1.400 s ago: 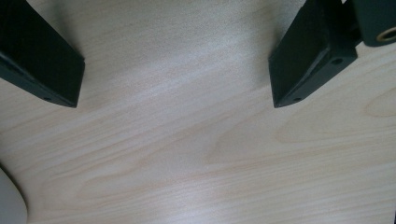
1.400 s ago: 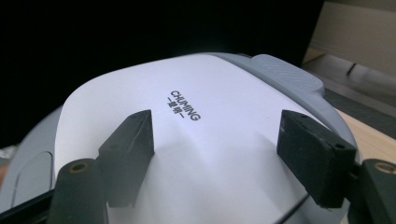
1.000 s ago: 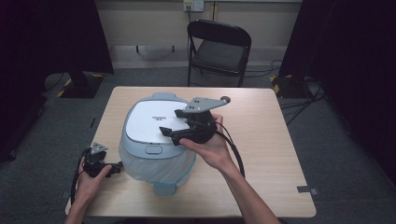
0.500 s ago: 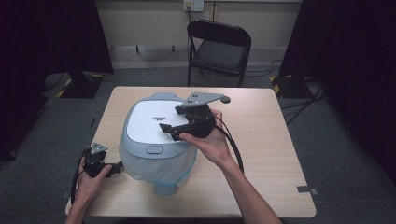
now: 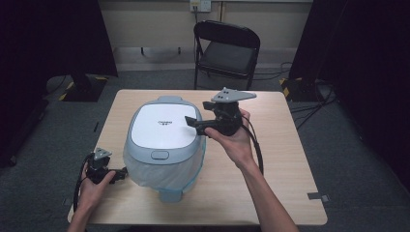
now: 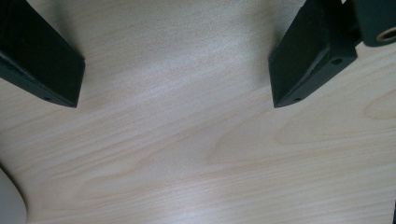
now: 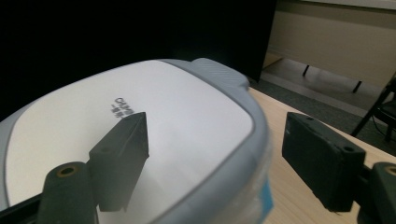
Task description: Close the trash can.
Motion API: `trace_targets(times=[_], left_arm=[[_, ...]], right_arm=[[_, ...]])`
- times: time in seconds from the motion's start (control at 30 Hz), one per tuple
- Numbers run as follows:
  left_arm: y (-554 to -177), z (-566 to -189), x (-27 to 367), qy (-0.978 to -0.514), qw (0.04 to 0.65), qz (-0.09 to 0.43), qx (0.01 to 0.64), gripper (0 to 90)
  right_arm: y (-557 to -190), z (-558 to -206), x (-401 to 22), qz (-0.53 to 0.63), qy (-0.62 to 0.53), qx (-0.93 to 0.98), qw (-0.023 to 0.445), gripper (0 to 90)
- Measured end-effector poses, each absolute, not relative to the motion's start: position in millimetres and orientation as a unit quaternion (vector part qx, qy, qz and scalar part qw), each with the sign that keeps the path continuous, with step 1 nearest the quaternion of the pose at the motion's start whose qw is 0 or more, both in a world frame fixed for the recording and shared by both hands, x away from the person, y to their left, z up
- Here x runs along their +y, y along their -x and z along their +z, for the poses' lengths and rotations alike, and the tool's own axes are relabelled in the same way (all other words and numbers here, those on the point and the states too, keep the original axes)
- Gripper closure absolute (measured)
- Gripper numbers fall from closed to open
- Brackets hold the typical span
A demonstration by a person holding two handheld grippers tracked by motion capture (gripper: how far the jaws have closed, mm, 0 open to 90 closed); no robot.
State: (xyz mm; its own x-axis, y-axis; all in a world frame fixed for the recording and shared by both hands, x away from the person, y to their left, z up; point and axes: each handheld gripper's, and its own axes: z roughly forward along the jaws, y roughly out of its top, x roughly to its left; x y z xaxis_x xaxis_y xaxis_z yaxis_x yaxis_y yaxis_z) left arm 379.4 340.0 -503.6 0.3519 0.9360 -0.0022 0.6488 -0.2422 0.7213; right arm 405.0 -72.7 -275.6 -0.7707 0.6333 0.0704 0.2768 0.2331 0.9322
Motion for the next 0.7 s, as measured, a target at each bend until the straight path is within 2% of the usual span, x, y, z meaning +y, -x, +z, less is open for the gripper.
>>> trace_targets(times=[0.7], left_arm=[[-378.8, -503.6, 339.6, -0.756, 0.324, 0.223, 0.524, 3.1]], right_arm=[[-407.0, -295.0, -143.9, 0.516, -0.366, 0.747, 0.203, 23.2]])
